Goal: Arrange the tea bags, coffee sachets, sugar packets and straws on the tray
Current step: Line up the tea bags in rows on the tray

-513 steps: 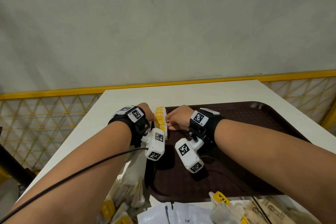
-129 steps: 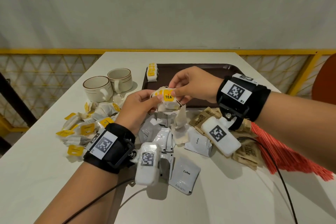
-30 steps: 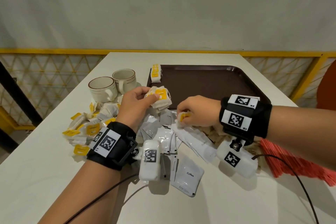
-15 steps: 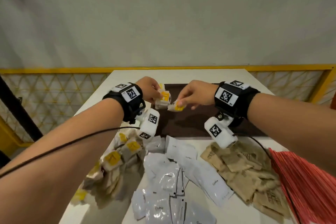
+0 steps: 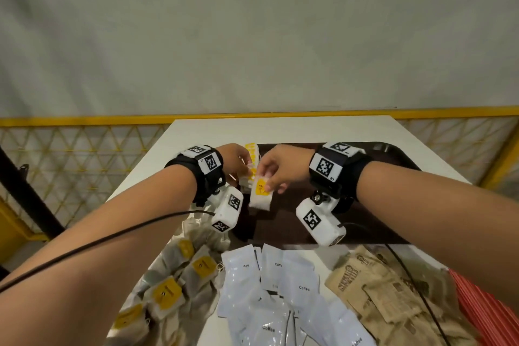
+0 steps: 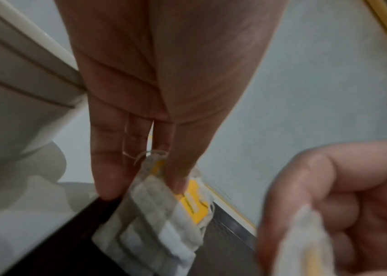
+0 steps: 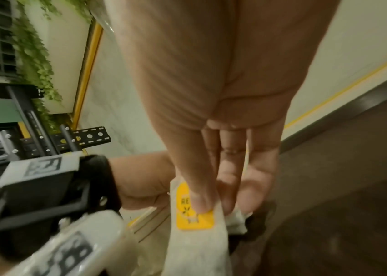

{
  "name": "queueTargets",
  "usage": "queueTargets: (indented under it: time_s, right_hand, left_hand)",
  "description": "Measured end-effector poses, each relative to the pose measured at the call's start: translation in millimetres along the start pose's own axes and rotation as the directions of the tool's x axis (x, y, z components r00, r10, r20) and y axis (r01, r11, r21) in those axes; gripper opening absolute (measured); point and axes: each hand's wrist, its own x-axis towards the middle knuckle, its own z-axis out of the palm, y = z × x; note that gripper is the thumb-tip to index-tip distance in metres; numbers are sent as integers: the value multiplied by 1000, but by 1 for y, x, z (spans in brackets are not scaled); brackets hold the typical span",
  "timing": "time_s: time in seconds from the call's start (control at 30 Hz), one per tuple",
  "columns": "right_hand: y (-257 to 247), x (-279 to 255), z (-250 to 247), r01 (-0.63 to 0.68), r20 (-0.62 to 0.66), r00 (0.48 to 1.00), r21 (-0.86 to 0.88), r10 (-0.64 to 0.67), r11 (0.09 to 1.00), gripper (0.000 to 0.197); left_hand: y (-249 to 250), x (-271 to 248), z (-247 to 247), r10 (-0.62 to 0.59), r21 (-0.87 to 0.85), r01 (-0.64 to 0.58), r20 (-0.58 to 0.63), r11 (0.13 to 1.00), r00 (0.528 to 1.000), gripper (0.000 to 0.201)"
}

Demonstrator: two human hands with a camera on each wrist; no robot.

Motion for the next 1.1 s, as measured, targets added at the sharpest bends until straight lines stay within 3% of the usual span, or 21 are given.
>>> queueTargets:
  time_s: [0.07, 0.27, 0.4, 0.57, 0.67, 0.8, 0.9, 1.1]
  right_hand:
    - [0, 10, 10, 13, -8, 1000, -17, -13, 1000, 19]
    - [15, 26, 16, 10, -188, 982, -17, -13, 1000, 9]
    - [27, 29, 1, -51, -412, 903, 186, 125, 981, 16]
    - [34, 27, 12, -159, -184, 957, 318, 225, 935, 17]
    - [28, 32, 22, -131, -220, 957, 246, 187, 960, 33]
    - [23, 41, 27, -122, -295, 938, 203, 179, 972, 23]
    - [25, 43, 22, -108, -279, 949, 145, 146, 984, 14]
    - [33, 38, 16, -68, -227, 968, 187, 111, 980, 15]
  left_hand:
    - [1, 4, 1, 3, -3, -3, -2, 1000, 1000, 11]
    - [-7, 10, 6, -6, -96, -4, -95, 995, 995, 16]
    - [-17, 11, 9, -2, -125, -14, -130, 992, 991, 27]
    - [-26, 11, 10, -2, -231, -32, -143, 972, 990, 22]
    - [-29, 11, 10, 7, -262, -51, -165, 964, 986, 19]
    - [-32, 15, 10, 17, -218, -67, -223, 974, 975, 16]
    - [-34, 17, 9, 40, -204, -95, -258, 974, 965, 12]
    - [-35, 17, 8, 53, -237, -101, -201, 966, 978, 13]
